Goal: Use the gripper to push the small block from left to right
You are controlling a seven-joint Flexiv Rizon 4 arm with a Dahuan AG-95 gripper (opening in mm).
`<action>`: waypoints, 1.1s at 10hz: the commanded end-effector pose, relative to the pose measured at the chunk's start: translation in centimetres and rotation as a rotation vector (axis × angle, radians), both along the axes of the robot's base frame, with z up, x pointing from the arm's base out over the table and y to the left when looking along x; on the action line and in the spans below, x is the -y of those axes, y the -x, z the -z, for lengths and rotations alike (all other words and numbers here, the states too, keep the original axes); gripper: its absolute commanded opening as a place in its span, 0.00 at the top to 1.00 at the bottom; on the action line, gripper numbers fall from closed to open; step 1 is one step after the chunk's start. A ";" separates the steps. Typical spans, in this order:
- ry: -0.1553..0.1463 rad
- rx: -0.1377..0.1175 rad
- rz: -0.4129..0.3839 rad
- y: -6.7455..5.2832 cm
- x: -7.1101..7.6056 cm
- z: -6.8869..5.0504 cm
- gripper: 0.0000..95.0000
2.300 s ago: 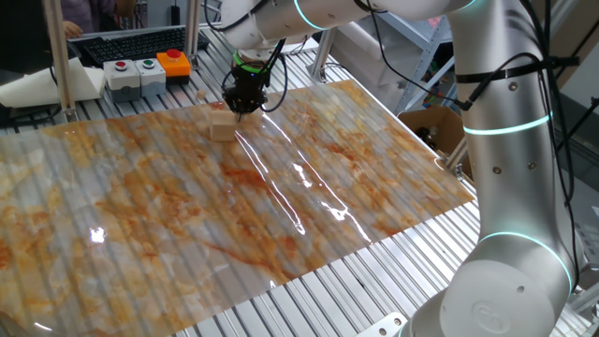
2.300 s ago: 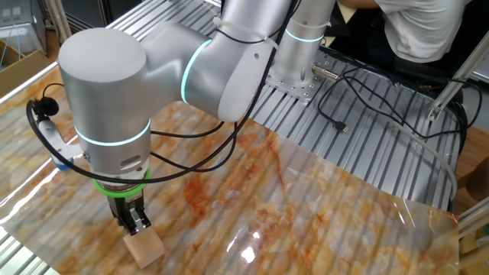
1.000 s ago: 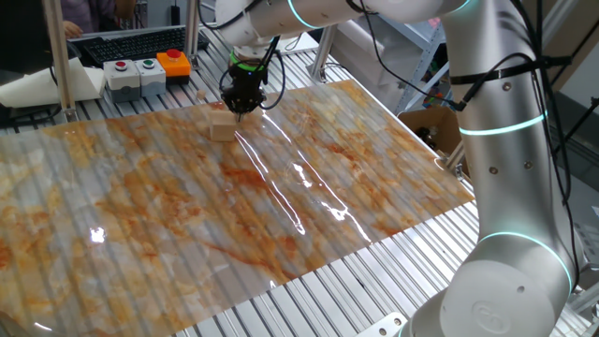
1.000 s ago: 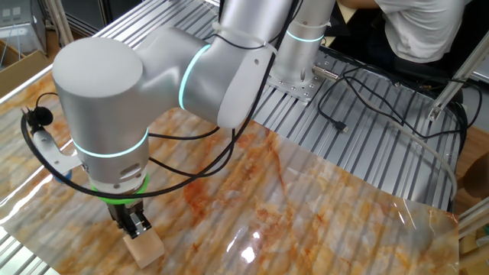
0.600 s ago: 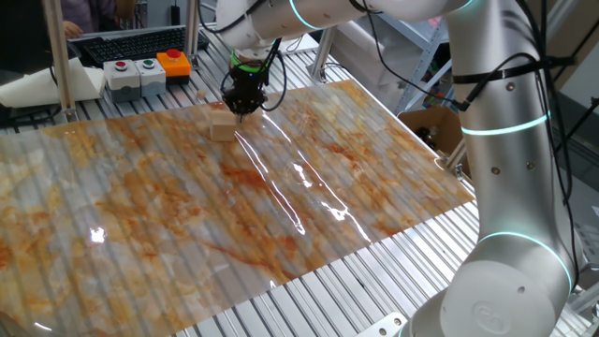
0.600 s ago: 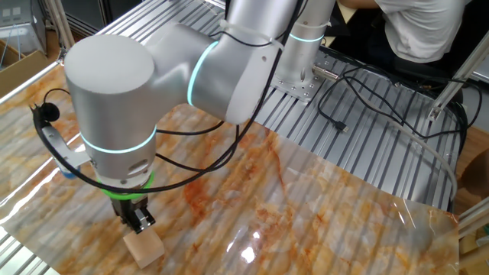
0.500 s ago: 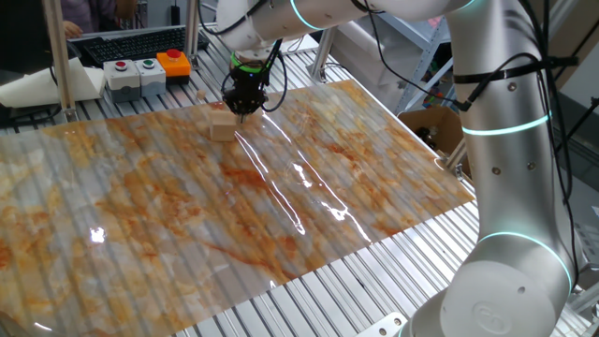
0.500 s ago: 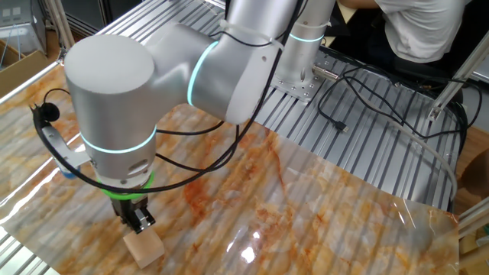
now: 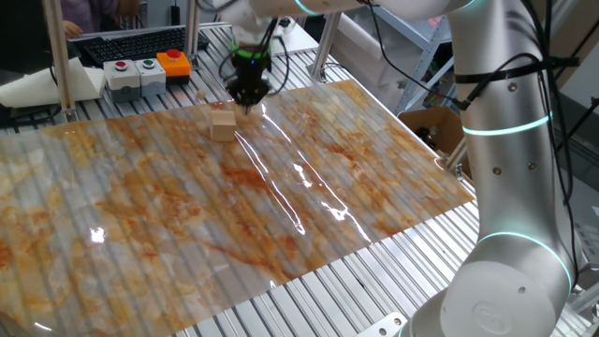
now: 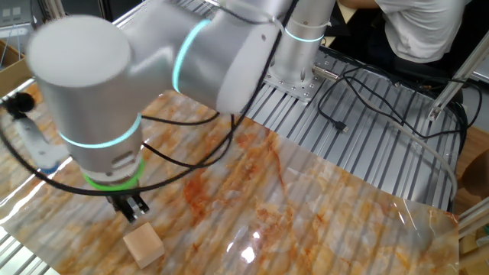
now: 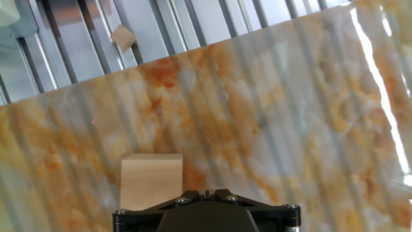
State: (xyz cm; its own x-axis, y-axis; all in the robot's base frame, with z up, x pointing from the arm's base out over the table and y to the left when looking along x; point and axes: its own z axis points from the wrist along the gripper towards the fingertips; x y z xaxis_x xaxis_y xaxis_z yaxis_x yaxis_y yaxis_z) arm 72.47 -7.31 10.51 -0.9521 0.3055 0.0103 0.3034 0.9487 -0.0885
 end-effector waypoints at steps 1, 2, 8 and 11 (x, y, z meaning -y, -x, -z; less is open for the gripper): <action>0.003 -0.029 -0.014 0.7 1.1 -2.7 1.00; -0.002 -0.037 -0.015 1.1 1.7 -4.2 1.00; -0.018 -0.043 -0.008 2.7 3.5 -7.0 1.00; -0.017 -0.042 0.002 3.4 3.7 -6.6 1.00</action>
